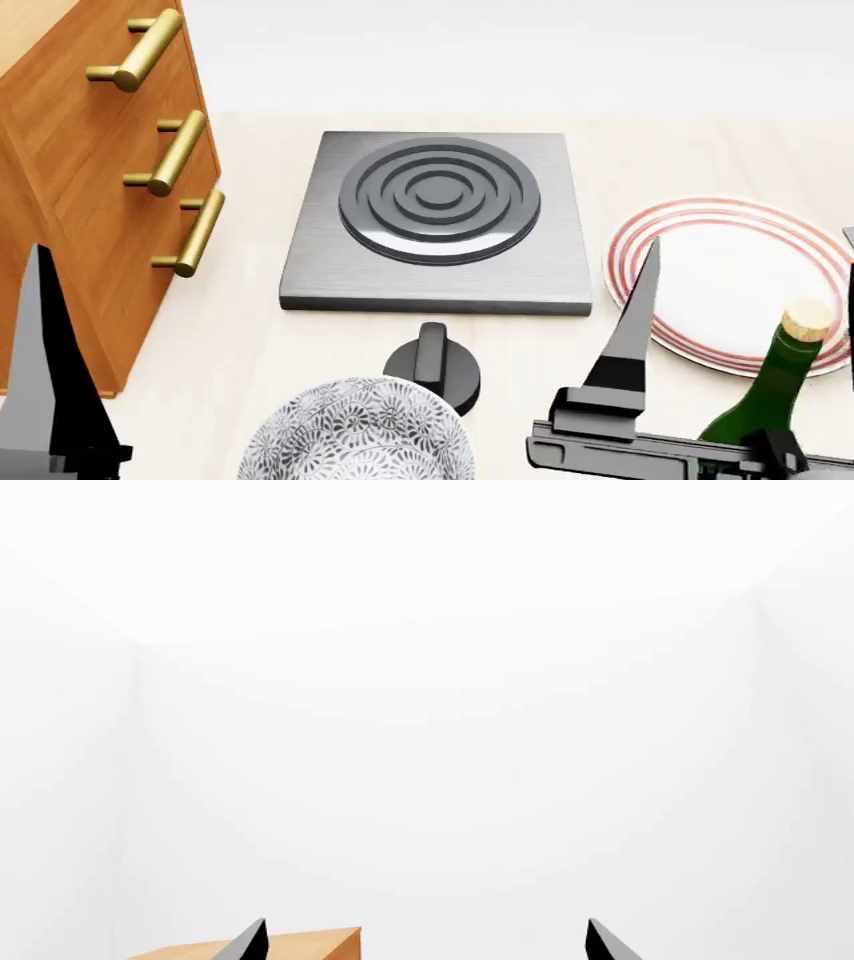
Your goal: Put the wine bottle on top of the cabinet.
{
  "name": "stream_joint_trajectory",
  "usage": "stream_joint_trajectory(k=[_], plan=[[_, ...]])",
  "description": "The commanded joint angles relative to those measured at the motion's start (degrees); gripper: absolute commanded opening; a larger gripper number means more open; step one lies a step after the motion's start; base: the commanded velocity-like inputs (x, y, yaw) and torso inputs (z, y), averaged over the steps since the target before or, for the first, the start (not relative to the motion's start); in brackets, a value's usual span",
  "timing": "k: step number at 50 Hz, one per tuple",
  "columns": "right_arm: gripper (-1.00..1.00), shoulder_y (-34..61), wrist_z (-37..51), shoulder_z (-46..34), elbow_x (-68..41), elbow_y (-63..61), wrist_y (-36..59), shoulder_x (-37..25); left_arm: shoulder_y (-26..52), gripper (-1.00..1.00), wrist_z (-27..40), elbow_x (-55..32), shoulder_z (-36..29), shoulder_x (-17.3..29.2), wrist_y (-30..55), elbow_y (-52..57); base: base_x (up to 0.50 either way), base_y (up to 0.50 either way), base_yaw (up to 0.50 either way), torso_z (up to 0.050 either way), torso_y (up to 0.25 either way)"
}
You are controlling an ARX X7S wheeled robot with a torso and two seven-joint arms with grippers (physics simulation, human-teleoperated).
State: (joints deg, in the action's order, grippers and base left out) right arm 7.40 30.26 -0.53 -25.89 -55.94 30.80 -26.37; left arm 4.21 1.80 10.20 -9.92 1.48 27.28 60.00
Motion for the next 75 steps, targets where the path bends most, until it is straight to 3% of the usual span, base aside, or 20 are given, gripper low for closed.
stream_joint_trajectory(k=[1,16,75], plan=[[1.0,2.79,-1.36,6.67,-0.3,5.06,0.94,-2.16,-0.18,1.0,-2.26,-0.8,2.0,-1.37,-1.23,-0.01,0.0,0.0,0.0,0.0,0.0],[1.0,4.03,-3.59,1.59,3.86,17.73,-4.08,0.21,-0.1,1.0,-2.2,-0.92,1.8,-1.38,-1.06,-0.01,0.0,0.0,0.0,0.0,0.0],[1.0,4.9,-5.76,0.21,5.84,37.02,-12.09,3.38,-0.61,1.0,-2.14,-0.9,1.34,-1.34,-0.73,-0.01,0.0,0.0,0.0,0.0,0.0]])
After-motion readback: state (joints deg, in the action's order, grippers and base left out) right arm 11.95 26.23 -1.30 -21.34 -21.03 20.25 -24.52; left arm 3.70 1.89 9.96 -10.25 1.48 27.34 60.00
